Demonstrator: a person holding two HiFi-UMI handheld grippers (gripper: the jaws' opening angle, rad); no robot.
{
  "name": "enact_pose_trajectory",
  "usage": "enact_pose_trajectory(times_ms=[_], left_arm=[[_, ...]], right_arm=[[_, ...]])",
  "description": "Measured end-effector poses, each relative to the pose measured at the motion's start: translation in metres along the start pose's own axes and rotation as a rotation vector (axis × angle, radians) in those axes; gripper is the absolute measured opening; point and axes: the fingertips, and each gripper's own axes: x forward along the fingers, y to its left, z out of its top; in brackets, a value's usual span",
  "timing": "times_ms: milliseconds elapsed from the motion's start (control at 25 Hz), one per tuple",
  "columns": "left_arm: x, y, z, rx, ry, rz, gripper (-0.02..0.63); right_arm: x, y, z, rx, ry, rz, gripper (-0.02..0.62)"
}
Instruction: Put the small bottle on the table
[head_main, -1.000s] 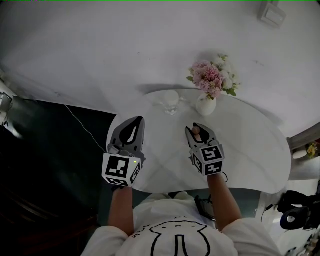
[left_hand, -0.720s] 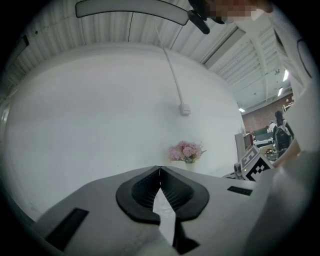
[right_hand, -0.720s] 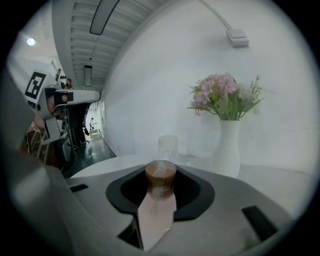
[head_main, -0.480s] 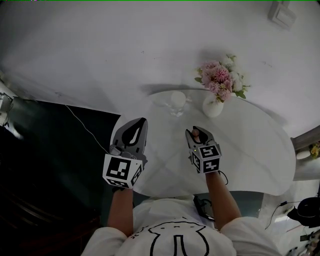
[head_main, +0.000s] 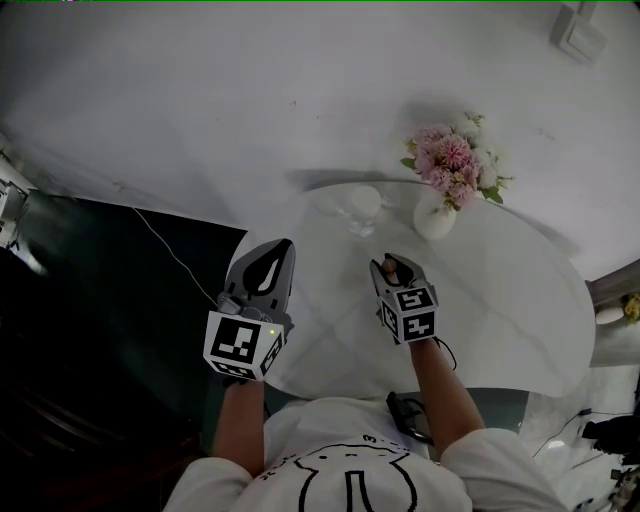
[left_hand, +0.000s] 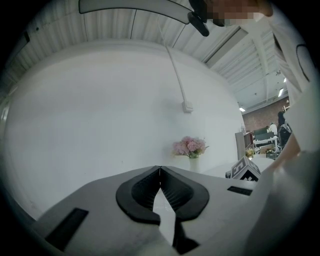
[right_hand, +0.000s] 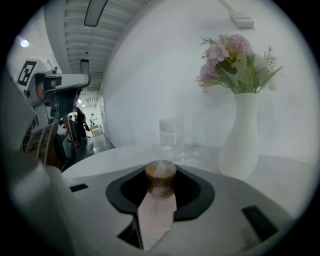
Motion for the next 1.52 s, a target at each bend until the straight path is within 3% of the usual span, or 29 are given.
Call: enact_pose_trajectory(times_ms=[600, 880, 1120, 1240, 1520], left_arm=[[-0.006, 0.006, -0.008, -0.007, -0.001, 0.014, 0.003], [-0.014, 0.004, -0.011, -0.014, 0.003, 0.024, 0.003], [-0.021, 0.003, -0.006, -0.012, -0.002, 0.037, 0.004], [-0.025, 0.0, -0.004, -0.016, -0.003, 0.039, 0.005], [-0.031, -0.013, 0.005, -0.036, -0.003, 0.038, 0.004]], right_arm=[[0.017, 0.007, -0.007, -0.032, -0.001, 0.017, 0.12], [0.019, 0.007, -0.01, -0.106, -0.01, 0.011, 0.121], [0.019, 0.005, -0.012, -0.043, -0.006, 0.004, 0.124], [0.013, 0.004, -0.008, 0.011, -0.008, 0.011, 0.238], [-0.011, 0.008, -0.001, 0.011, -0.008, 0.023, 0.238]])
